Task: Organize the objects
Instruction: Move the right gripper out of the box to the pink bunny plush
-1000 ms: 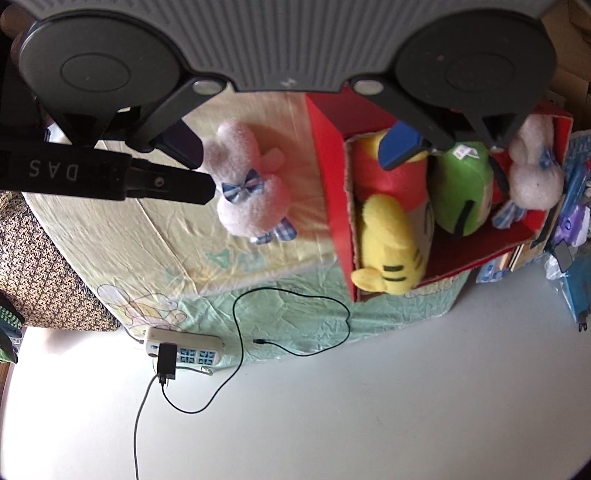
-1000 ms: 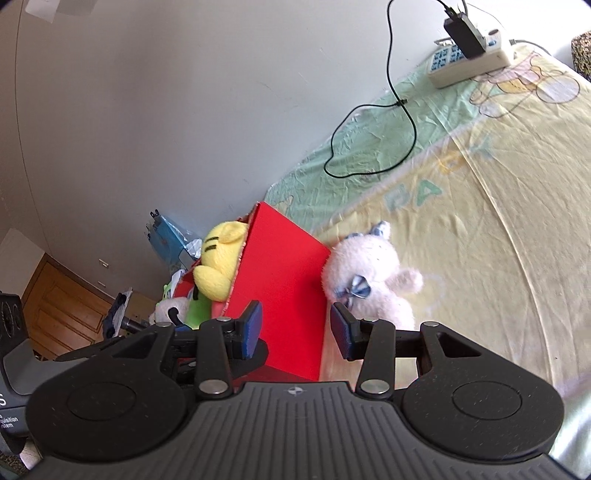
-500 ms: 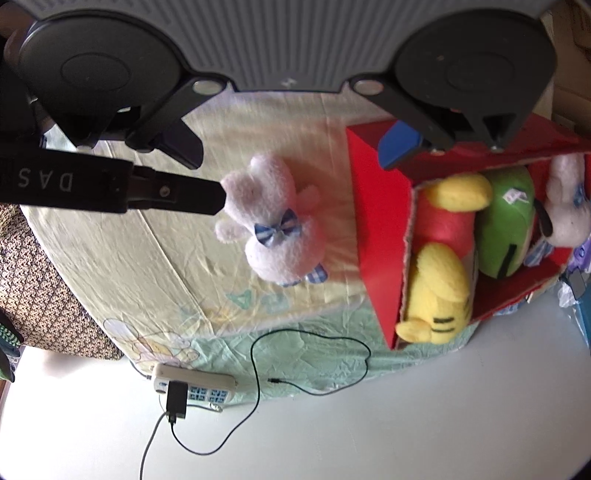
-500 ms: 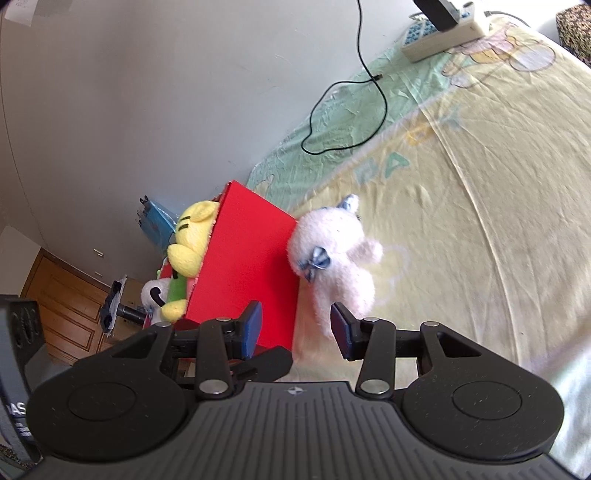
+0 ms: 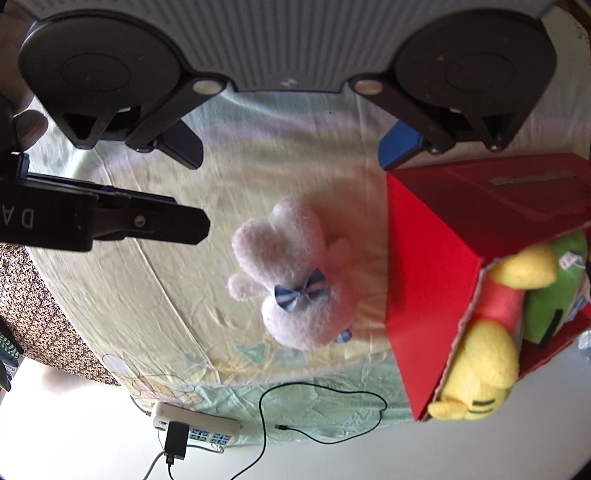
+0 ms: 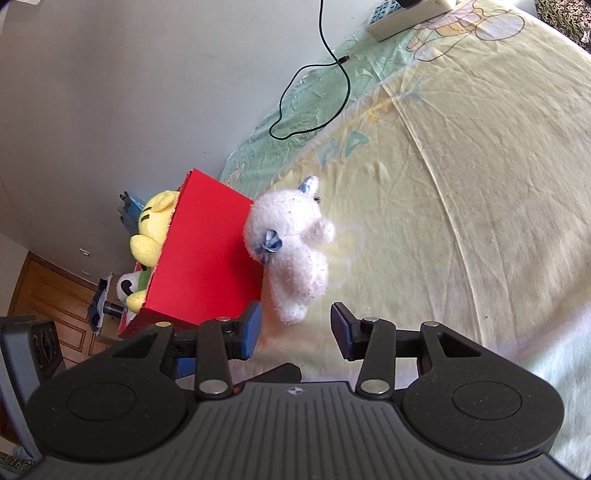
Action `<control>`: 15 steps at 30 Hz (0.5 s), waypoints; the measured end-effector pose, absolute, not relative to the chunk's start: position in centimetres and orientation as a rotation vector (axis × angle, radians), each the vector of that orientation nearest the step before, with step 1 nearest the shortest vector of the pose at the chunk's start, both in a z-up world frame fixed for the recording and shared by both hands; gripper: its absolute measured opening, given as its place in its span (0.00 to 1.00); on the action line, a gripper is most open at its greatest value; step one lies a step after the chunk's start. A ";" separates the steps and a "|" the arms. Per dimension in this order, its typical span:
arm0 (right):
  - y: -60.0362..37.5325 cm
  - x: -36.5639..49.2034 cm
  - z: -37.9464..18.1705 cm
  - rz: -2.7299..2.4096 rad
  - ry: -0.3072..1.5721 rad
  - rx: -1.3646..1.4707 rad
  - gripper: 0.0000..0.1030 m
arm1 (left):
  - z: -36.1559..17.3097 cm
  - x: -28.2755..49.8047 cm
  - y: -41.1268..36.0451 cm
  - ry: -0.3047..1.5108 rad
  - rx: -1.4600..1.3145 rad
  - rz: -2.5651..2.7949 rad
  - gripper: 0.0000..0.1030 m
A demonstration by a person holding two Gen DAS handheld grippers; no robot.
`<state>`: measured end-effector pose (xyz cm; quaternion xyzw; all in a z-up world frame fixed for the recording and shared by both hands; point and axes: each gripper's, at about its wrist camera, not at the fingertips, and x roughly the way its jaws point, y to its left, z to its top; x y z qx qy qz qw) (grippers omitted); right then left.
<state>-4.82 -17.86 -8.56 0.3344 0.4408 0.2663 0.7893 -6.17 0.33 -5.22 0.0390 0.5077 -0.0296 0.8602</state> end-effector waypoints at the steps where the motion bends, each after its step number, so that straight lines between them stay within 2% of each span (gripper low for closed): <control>1: -17.8 -4.7 -8.7 0.571 0.952 0.716 0.44 | -5.4 -6.1 0.4 1.068 0.081 -0.065 0.97; 15: -16.9 -0.4 -10.9 0.605 0.986 0.706 0.44 | -8.7 -4.1 0.0 1.073 0.078 -0.121 0.97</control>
